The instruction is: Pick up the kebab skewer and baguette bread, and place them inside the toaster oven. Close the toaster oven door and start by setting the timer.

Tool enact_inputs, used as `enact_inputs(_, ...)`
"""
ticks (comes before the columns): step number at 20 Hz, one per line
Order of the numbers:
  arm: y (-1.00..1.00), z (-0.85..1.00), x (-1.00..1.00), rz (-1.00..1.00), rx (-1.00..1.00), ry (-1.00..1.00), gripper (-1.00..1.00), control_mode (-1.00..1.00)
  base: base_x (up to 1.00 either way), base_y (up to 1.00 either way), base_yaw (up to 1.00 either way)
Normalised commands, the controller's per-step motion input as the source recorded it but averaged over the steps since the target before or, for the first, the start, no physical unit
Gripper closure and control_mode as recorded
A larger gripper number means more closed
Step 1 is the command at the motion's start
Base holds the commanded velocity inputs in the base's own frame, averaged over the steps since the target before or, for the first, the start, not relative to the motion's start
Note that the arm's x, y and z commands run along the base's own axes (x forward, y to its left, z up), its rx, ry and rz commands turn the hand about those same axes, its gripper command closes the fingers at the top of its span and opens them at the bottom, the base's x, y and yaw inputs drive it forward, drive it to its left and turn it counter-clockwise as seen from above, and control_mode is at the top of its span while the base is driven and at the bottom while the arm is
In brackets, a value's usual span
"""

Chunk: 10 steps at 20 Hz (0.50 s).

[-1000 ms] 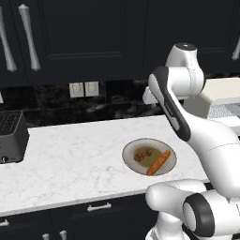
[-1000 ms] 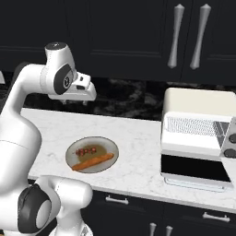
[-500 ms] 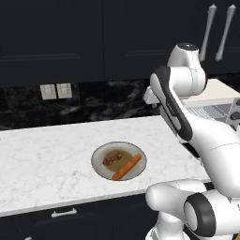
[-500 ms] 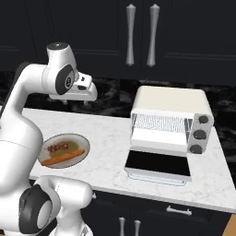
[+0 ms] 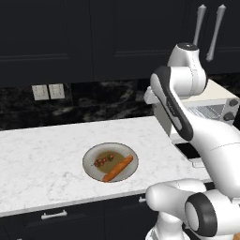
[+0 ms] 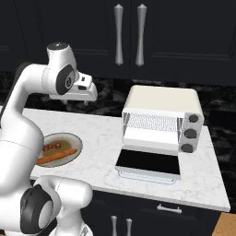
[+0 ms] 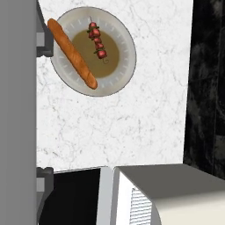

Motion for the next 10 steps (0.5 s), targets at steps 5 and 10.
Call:
enact_inputs(5, 0.0, 0.0, 0.0, 0.0, 0.0, 0.0, -1.0, 1.0, 0.0, 0.0, 0.0)
enact_inputs(10, 0.0, 0.0, 0.0, 0.0, 0.0, 0.0, -1.0, -1.0, 0.0, 0.0, 0.0)
